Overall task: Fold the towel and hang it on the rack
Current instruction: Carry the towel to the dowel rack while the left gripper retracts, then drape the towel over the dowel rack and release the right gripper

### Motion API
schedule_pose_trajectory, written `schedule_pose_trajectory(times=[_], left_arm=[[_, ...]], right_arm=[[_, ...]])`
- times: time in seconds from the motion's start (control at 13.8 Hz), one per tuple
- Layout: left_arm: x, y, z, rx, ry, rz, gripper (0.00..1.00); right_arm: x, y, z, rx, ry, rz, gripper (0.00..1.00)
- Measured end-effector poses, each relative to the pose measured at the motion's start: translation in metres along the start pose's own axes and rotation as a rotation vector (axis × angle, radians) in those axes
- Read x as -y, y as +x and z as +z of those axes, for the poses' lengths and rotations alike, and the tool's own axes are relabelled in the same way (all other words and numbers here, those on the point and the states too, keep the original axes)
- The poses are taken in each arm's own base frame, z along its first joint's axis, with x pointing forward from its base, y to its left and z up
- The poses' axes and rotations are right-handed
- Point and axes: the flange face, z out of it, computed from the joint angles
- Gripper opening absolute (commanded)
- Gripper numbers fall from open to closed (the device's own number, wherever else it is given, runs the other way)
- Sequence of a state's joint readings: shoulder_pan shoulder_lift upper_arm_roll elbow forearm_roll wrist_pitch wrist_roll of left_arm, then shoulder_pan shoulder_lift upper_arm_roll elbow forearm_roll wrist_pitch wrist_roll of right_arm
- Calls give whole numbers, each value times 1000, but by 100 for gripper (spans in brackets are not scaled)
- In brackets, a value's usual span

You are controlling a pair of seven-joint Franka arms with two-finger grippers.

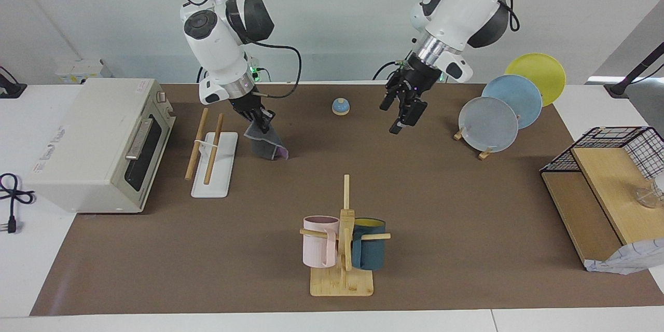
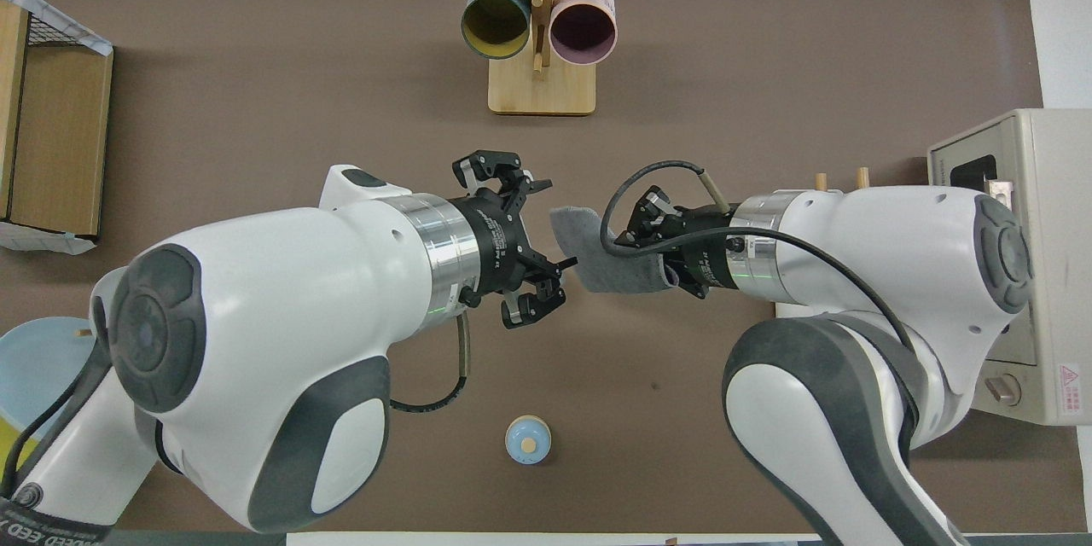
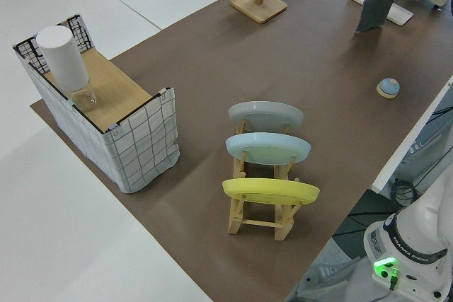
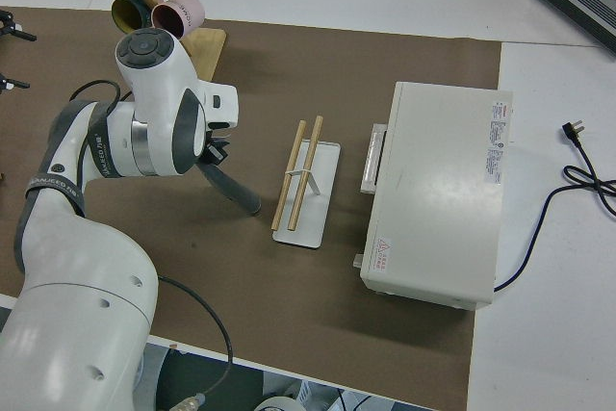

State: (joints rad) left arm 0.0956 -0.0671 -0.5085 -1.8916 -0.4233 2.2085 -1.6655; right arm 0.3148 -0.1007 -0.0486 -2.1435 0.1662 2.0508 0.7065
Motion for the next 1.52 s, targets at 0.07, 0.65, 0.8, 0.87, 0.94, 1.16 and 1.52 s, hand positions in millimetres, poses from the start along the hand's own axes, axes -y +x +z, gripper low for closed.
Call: schedule_pose_trajectory(times=[0.07,0.65,0.8,0.87,0.94,1.16,1.52], left_arm=[[-6,19,-5,-12,0,65,100],[-18,135,-50,-134,193,796,100],[-20,138,-67,-183,292,957,100],[-22,139,-76,-200,342,1031,100],[-26,139,-86,-209,394,1103,100],[-34,143,-106,-175,497,1258,100],[-32,122,-123,-100,591,1369,100]], right_arm=[[-15,11,-1,6,-19,-20,0],[-103,75,-28,-55,-218,-309,0],[-106,77,-33,-56,-251,-380,0],[-110,80,-37,-57,-259,-396,0],[-115,83,-39,-55,-262,-415,0],[-133,92,-42,-42,-273,-456,0],[-145,94,-41,-16,-280,-451,12]])
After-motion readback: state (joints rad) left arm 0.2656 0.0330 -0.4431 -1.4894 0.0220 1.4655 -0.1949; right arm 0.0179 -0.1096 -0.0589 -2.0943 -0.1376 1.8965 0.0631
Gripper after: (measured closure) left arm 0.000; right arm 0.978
